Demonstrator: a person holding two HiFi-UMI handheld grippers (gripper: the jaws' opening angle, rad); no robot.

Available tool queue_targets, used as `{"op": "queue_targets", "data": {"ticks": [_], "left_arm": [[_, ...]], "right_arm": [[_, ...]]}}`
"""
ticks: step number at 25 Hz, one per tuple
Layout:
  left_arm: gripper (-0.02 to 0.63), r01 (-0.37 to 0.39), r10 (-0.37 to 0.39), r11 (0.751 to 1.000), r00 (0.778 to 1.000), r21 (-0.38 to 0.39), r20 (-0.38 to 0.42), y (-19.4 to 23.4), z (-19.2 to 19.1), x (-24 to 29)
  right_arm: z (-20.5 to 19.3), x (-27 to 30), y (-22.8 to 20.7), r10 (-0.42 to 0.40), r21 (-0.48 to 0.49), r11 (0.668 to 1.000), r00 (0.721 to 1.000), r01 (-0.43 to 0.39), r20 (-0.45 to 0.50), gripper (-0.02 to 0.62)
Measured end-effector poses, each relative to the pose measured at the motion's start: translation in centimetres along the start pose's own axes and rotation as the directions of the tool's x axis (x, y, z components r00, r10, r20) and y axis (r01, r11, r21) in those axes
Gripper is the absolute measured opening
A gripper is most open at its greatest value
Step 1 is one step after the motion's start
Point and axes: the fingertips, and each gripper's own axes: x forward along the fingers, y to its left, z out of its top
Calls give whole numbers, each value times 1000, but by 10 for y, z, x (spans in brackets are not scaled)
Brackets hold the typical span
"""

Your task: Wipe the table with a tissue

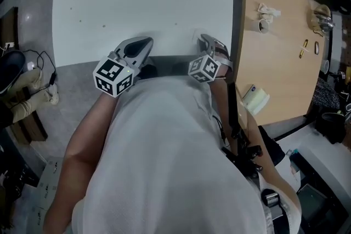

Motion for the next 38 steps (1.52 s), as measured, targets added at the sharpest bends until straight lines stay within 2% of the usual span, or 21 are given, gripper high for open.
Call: {"op": "queue_targets", "data": {"ticks": [2,3,4,5,6,8,10,12,15,16,17,21,25,26,28,30,32,34,36,38], "left_arm": [[6,13,-13,1000,1000,1,-4,1,-2,-2],[6,18,-18,1000,1000,1,-5,1,-3,-3],[6,23,-23,1000,1000,2,-4,1,-3,-4],[6,26,-26,1000,1000,5,-1,2,-2,-5],[6,27,-27,1000,1000,8,3,3,-1,-7],[6,25,-26,1000,1000,10,15,5,0,-11],[6,17,-17,1000,1000,3,25,8,-1,-17],[6,7,-7,1000,999,-3,31,10,-3,-24],[6,-7,7,1000,999,-8,39,13,-5,-32],[6,-12,12,1000,999,-9,41,14,-6,-35],[6,-17,17,1000,999,-10,42,15,-6,-38],[6,-39,40,999,998,-15,44,18,-8,-45],[6,-50,51,999,998,-18,48,17,-9,-44],[6,-51,51,999,997,-19,49,15,-9,-43],[6,-50,51,999,997,-21,54,11,-9,-41],[6,-55,56,998,997,-23,57,9,-9,-41],[6,-66,67,997,996,-29,57,11,-9,-41],[6,-78,80,996,995,-37,56,14,-9,-40],[6,-91,93,995,994,-36,53,17,-6,-37],[6,-104,106,994,993,-33,55,19,-2,-32]], "right_arm": [[8,-4,12,84,52,995,996,-86,37,54],[11,-6,16,138,113,983,988,-145,71,55],[14,-9,15,176,203,959,977,-197,118,55],[15,-13,8,180,315,922,969,-225,167,55],[12,-17,-4,147,431,875,968,-222,202,55],[-6,-23,-34,40,620,768,978,-163,207,55],[-33,-26,-55,-31,729,677,986,-101,165,55],[-62,-25,-64,-60,779,627,994,-35,92,55],[-106,-19,-63,-54,809,584,997,69,-46,55],[-116,-16,-59,-43,808,582,996,91,-82,55],[-120,-13,-54,-31,798,595,994,100,-102,55],[-84,-3,-33,-9,677,734,998,46,-58,55],[-24,2,-13,37,531,847,999,-40,17,55],[-11,2,-7,52,490,869,998,-63,35,55],[10,2,5,110,426,894,990,-139,92,55],[28,0,19,201,369,897,967,-245,154,55],[42,-5,35,315,295,883,926,-366,207,55],[52,-11,41,379,244,866,891,-437,251,55],[53,-14,26,341,319,841,887,-436,312,55],[45,-12,0,252,463,787,898,-408,362,55]]}}
